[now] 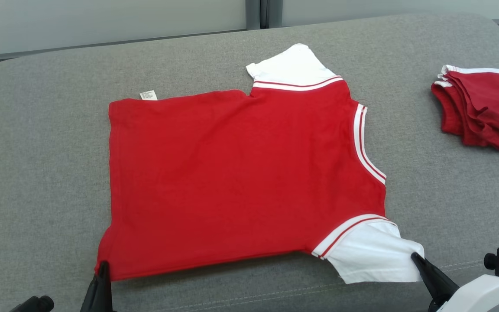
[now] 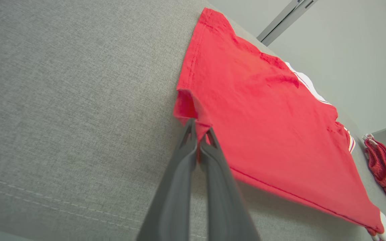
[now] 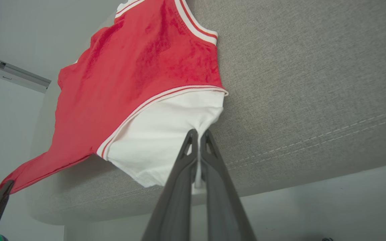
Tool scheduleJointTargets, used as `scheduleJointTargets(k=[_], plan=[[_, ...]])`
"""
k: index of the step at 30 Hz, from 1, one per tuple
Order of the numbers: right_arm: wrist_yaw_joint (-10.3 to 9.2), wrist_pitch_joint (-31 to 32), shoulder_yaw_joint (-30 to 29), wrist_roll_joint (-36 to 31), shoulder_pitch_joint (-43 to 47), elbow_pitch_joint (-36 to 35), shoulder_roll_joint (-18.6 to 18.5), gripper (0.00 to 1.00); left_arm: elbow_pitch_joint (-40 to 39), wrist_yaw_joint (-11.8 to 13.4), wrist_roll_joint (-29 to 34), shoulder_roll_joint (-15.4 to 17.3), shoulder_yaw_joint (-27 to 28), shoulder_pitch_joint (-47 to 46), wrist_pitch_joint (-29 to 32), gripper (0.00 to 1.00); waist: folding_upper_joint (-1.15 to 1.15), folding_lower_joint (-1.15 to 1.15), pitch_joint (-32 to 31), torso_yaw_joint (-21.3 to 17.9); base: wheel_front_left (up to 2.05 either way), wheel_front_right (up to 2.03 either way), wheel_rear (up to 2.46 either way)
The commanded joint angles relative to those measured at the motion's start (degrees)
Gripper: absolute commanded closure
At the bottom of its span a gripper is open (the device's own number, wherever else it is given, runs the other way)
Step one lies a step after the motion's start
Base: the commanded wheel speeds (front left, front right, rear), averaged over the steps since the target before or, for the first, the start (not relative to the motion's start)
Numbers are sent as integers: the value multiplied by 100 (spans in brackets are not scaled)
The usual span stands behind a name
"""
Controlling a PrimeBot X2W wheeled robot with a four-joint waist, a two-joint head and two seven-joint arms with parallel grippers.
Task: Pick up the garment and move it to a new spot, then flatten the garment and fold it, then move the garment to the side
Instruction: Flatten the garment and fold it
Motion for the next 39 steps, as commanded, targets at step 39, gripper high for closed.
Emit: scheduleJointTargets(k=[39], plan=[[-2, 327, 306, -156, -1435, 694, -231, 100, -352, 773, -44, 565, -163, -1092, 1521, 100, 0, 1, -16, 25, 0, 0, 0]])
